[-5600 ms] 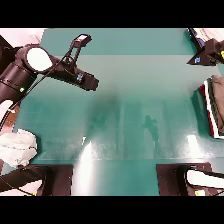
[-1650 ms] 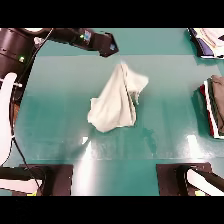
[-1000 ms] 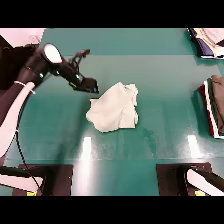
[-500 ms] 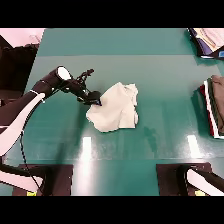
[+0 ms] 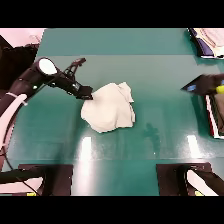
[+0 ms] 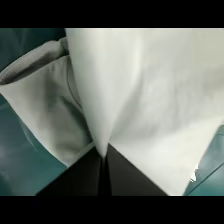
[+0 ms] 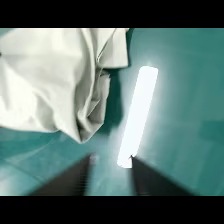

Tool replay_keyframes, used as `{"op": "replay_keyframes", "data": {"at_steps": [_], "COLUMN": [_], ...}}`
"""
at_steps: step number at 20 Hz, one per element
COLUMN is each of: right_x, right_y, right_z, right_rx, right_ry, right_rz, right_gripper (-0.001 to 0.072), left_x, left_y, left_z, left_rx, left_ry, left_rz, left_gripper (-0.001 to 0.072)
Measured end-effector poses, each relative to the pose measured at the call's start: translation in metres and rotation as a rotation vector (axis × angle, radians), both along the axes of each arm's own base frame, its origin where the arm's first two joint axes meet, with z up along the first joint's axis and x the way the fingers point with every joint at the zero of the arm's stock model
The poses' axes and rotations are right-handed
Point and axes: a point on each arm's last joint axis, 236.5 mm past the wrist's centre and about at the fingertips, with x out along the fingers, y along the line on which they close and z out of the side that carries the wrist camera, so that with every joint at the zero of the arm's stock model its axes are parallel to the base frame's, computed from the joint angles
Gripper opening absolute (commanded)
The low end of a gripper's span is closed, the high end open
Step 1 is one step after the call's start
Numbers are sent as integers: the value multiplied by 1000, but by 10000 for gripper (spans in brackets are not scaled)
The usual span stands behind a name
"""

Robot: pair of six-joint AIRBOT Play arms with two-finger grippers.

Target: Fold the shirts.

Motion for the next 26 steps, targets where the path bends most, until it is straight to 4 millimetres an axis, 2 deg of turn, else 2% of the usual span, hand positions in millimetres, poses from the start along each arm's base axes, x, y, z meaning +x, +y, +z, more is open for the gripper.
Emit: {"op": "replay_keyframes", "data": {"at_steps": [2, 5, 8, 11, 12, 13, 14, 15, 17, 19, 21, 23, 26], "right_x": [-5, -13, -24, -33, -33, -33, -32, -30, -24, -9, 14, 39, 56], "right_y": [25, 76, 133, 178, 189, 198, 206, 212, 220, 214, 196, 171, 135], "right_z": [-35, -91, -139, -174, -184, -191, -197, -200, -198, -181, -144, -93, -19], "right_rx": [48, 95, 116, 114, 105, 101, 98, 92, 86, 63, 41, 30, 12], "right_ry": [48, 115, 160, 185, 190, 194, 195, 193, 160, 93, -1, -103, -235], "right_rz": [40, 120, 213, 281, 296, 308, 317, 327, 356, 375, 371, 334, 297], "right_gripper": [524, 523, 523, 514, 407, 235, 8, 14, 13, 13, 12, 12, 12], "left_x": [0, -1, -7, -12, -14, -15, -17, -18, -20, -20, -22, -30, -50], "left_y": [8, 13, 16, 18, 18, 19, 19, 19, 23, 33, 47, 54, 49], "left_z": [20, 37, 42, 43, 43, 43, 43, 44, 51, 69, 100, 138, 180], "left_rx": [10, 17, 26, 33, 35, 36, 37, 39, 45, 72, 101, 84, 29], "left_ry": [-61, -112, -114, -102, -96, -93, -89, -88, -104, -162, -251, -339, -442], "left_rz": [4, 5, -4, -15, -18, -21, -23, -24, -16, 5, 45, 87, 103], "left_gripper": [30, 30, 30, 30, 30, 30, 30, 29, 29, 29, 29, 29, 29]}}
